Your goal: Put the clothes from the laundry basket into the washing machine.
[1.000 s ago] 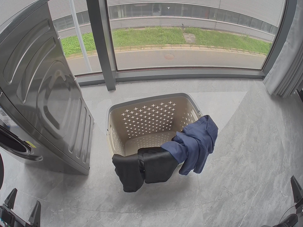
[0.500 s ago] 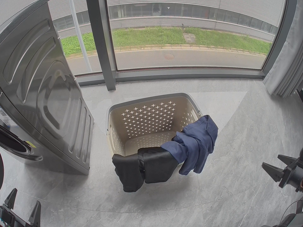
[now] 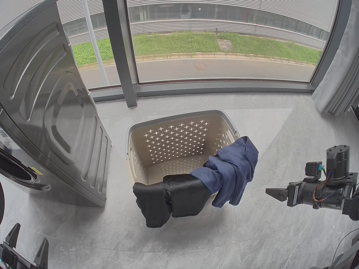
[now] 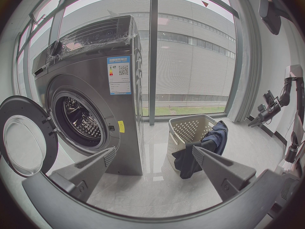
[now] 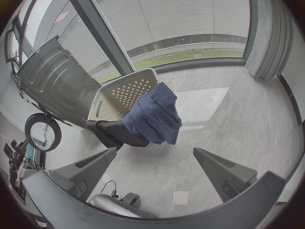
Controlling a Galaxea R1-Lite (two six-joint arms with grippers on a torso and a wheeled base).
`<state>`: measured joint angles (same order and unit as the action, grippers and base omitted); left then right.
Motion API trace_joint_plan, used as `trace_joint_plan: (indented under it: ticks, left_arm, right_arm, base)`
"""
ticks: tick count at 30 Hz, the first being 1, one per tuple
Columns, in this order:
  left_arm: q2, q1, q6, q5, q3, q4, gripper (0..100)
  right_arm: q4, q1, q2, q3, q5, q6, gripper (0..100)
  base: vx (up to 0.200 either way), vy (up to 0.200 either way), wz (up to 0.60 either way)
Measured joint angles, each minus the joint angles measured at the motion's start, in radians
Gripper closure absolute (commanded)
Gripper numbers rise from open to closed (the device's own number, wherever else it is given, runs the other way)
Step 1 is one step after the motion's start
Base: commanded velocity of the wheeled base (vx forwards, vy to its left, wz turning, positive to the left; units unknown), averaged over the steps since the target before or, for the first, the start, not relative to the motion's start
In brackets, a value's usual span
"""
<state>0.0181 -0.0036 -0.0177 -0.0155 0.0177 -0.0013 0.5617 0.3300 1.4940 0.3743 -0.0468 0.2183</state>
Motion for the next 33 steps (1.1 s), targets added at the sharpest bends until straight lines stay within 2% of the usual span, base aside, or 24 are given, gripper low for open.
trace_joint_plan:
  ticks: [15,23,33]
  left_arm:
    - [0.000,0.000,0.000,0.000,0.000,0.000,0]
    - [0.000,0.000,0.000,0.000,0.000,0.000,0]
    - [0.000,0.000,0.000,0.000,0.000,0.000,0]
  right_arm:
    - [0.106,0.003,0.315,0.168,0.010,0.008,0]
    - [0.116,0.013,0.434,0.284,0.015,0.054,0]
    - [0.137,0.044,0.515,0.341,0.016,0.067,0]
  base:
    - [0.000,0.000,0.00]
    - [0.000,0.000,0.00]
    - [0.000,0.000,0.00]
